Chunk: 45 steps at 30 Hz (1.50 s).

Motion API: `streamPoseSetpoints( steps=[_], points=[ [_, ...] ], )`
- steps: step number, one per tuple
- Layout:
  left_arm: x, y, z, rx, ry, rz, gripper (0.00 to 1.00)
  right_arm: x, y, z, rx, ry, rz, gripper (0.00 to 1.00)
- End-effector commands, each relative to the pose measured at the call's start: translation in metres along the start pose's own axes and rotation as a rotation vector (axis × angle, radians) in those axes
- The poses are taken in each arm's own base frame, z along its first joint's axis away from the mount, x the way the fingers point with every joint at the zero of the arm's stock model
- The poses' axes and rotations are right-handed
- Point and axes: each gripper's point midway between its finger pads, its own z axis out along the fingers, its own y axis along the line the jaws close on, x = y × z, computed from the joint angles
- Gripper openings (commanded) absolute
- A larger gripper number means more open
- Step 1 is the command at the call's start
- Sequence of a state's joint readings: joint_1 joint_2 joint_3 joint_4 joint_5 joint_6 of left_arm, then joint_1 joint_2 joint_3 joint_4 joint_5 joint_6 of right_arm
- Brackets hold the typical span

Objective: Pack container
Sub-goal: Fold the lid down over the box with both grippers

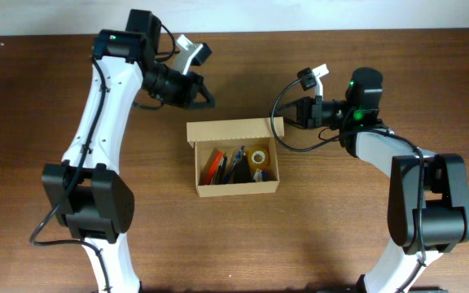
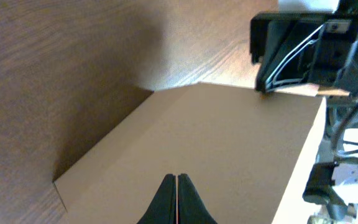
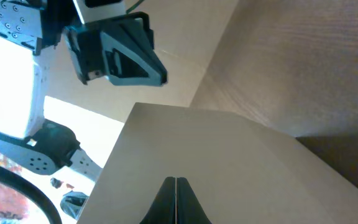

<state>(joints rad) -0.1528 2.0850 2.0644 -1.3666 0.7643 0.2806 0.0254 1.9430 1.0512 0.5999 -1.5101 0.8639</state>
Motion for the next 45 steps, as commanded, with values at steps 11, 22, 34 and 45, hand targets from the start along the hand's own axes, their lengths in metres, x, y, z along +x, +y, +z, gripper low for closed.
streamPoseSetpoints(
  steps=[11, 22, 34, 45],
  points=[
    [0.053, -0.031, 0.011, -0.049, 0.246, 0.064, 0.02, -0.015, 0.136, -0.007, -0.037, 0.008, -0.37, 0.04],
    [0.023, -0.064, -0.031, -0.138, 0.042, 0.221, 0.02, -0.092, 0.047, -0.045, 0.455, -0.519, -0.233, 0.04],
    [0.084, -0.045, -0.005, -0.131, 0.145, 0.151, 0.02, 0.044, 0.054, -0.013, 0.664, -0.083, -0.143, 0.04],
    [0.145, -0.013, 0.052, -0.055, 0.211, 0.077, 0.02, 0.12, -0.037, 0.01, 0.752, 0.182, 0.045, 0.04]
  ],
)
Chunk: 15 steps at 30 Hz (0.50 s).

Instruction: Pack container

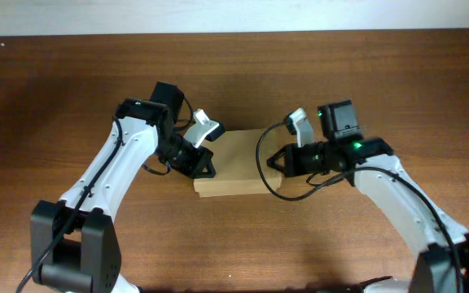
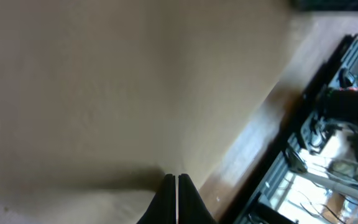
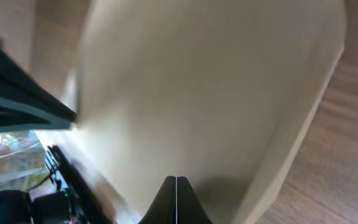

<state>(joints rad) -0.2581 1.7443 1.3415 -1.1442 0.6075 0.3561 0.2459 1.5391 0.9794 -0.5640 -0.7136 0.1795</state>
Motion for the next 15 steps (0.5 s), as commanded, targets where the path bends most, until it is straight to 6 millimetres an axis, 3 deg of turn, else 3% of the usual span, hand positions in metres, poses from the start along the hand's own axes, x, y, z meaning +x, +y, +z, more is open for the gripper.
streamPoseSetpoints(
  steps=[1, 4, 8, 11, 13, 15],
  points=[
    [0.005, -0.005, 0.003, 0.022, -0.013, 0.021, 0.02, 0.01, -0.013, 0.016, 0.02, 0.053, 0.013, 0.04],
    [0.012, -0.001, 0.011, 0.025, -0.004, 0.013, 0.02, 0.017, -0.023, 0.025, 0.026, 0.091, 0.03, 0.04],
    [0.012, -0.002, 0.011, 0.024, -0.006, -0.016, 0.02, 0.011, -0.02, 0.021, 0.024, 0.071, 0.018, 0.04],
    [0.005, -0.009, -0.006, -0.009, -0.068, 0.021, 0.02, -0.017, 0.006, -0.002, 0.009, -0.021, -0.058, 0.04],
    [-0.004, -0.007, -0.029, -0.122, -0.147, 0.033, 0.02, -0.036, 0.029, -0.026, 0.003, -0.111, -0.134, 0.04],
    [-0.005, -0.02, -0.059, -0.191, -0.237, 0.042, 0.02, -0.051, 0.046, -0.057, 0.055, -0.221, -0.201, 0.04]
  ],
)
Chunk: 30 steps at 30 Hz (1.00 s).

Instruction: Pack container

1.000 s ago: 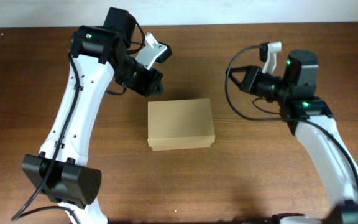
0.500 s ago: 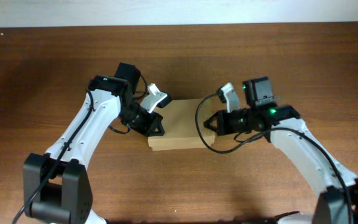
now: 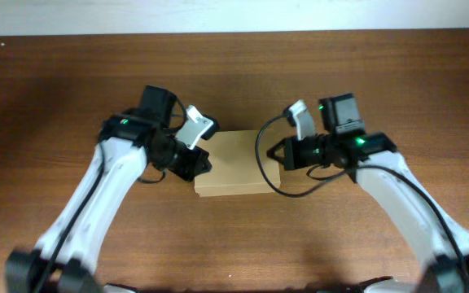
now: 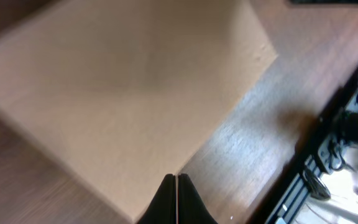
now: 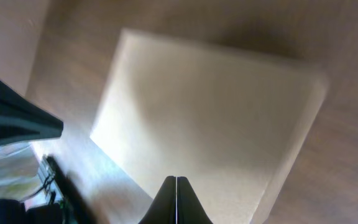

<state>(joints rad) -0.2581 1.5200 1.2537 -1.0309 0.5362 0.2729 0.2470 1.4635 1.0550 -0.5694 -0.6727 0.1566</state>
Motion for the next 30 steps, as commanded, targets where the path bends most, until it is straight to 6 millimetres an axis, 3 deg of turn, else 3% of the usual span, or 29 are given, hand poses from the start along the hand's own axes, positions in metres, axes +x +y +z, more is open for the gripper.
streamPoseSetpoints(
  steps=[1, 4, 7, 8, 12, 15, 18, 19, 20, 21, 30],
  points=[
    [-0.008, -0.015, -0.041, -0.08, -0.121, 0.026, 0.02, -0.027, 0.027, -0.043, 0.056, -0.147, -0.081, 0.04],
    [-0.001, -0.035, -0.083, -0.146, -0.226, 0.075, 0.02, -0.004, 0.058, -0.086, 0.042, -0.177, -0.04, 0.04],
    [0.016, -0.052, -0.103, -0.153, -0.256, 0.091, 0.02, 0.02, 0.08, -0.12, 0.044, -0.21, -0.056, 0.04],
    [0.025, -0.058, -0.108, -0.152, -0.25, 0.088, 0.02, 0.032, 0.078, -0.133, 0.094, -0.228, -0.052, 0.04],
    [0.06, -0.063, -0.095, -0.117, -0.2, 0.03, 0.02, 0.091, 0.059, -0.159, 0.261, -0.175, 0.009, 0.04],
    [0.09, -0.063, -0.075, -0.088, -0.165, -0.001, 0.02, 0.128, 0.052, -0.158, 0.259, -0.185, 0.004, 0.04],
    [0.095, -0.063, -0.073, -0.087, -0.167, -0.022, 0.02, 0.151, 0.046, -0.154, 0.249, -0.205, -0.008, 0.04],
    [0.095, -0.062, -0.072, -0.082, -0.163, -0.065, 0.13, 0.153, 0.047, -0.154, 0.248, -0.201, -0.007, 0.05],
    [0.095, -0.062, -0.071, -0.076, -0.161, -0.132, 1.0, 0.154, 0.046, -0.154, 0.249, -0.195, -0.003, 0.35],
    [0.096, -0.061, -0.071, -0.073, -0.156, -0.179, 0.99, 0.156, 0.046, -0.154, 0.25, -0.188, 0.001, 0.99],
    [0.096, -0.061, -0.07, -0.075, -0.155, -0.176, 1.0, 0.159, 0.045, -0.153, 0.253, -0.177, 0.008, 0.99]
  ],
)
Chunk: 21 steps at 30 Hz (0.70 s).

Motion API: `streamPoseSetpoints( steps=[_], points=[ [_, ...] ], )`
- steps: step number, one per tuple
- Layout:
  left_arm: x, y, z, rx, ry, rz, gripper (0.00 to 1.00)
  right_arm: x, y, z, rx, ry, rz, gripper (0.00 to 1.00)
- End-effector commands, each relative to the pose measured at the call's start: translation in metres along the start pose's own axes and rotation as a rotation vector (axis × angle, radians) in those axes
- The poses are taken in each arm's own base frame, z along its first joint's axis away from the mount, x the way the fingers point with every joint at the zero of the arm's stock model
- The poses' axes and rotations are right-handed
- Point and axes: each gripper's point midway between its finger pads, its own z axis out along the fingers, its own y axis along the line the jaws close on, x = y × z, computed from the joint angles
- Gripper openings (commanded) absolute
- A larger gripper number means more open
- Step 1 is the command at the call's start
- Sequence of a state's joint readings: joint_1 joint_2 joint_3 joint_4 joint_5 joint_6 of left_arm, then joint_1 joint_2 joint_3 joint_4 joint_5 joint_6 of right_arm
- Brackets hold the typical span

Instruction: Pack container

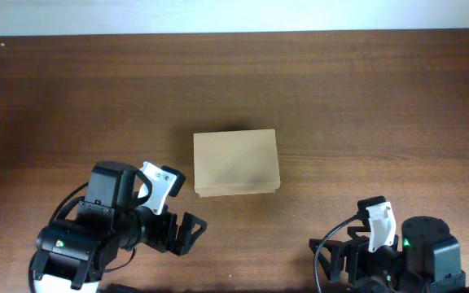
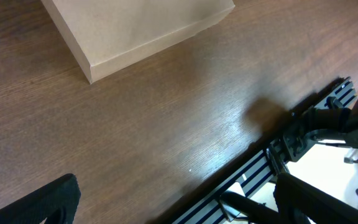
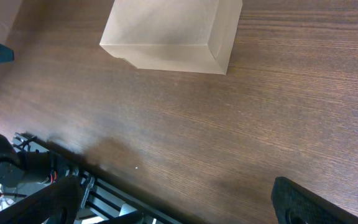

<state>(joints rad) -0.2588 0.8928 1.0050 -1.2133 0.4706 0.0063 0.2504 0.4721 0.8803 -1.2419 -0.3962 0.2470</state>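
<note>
The tan cardboard box sits with its lid down in the middle of the brown table; its contents are hidden. It also shows at the top of the left wrist view as the box and of the right wrist view as the box. My left gripper stands open at the table's near left edge, well short of the box. Open too is my right gripper, at the near right edge. Both hold nothing.
A slotted metal rail runs along the table's near edge, below both wrists. The wooden tabletop stretches bare around the box on all sides.
Both grippers were shut against the closed box's sides a second ago. Now both stand open back at the table's near edge, far from the box, which stays put.
At first the box stood open with tape and tools inside, both grippers shut behind its raised lid. Then the lid was down, the grippers pressing on it from either side. Now both arms are pulled back and open.
</note>
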Motion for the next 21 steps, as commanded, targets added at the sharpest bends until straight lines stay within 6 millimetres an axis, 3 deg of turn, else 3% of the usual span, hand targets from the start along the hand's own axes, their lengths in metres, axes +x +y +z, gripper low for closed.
streamPoseSetpoints(
  steps=[1, 4, 8, 11, 18, 21],
  points=[
    [0.002, -0.002, 0.002, 0.014, 0.009, -0.004, 0.99, 0.001, -0.002, 0.0, 0.009, -0.003, -0.007, 0.99],
    [0.002, -0.005, -0.002, 0.014, -0.012, 0.007, 0.99, 0.001, -0.002, 0.0, 0.009, -0.002, -0.007, 0.99],
    [-0.002, 0.003, -0.025, -0.097, -0.149, 0.099, 1.0, 0.001, -0.002, 0.0, 0.009, -0.002, -0.007, 0.99],
    [-0.016, 0.003, -0.036, -0.16, -0.363, 0.357, 0.99, 0.001, -0.002, 0.0, 0.009, -0.002, -0.007, 0.99],
    [0.027, 0.049, 0.027, -0.212, -0.455, 0.334, 0.99, 0.001, -0.002, 0.0, 0.009, -0.003, -0.007, 0.99],
    [0.037, 0.056, 0.04, -0.212, -0.492, 0.323, 1.0, 0.001, -0.002, 0.0, 0.009, -0.003, -0.007, 0.99]
  ],
)
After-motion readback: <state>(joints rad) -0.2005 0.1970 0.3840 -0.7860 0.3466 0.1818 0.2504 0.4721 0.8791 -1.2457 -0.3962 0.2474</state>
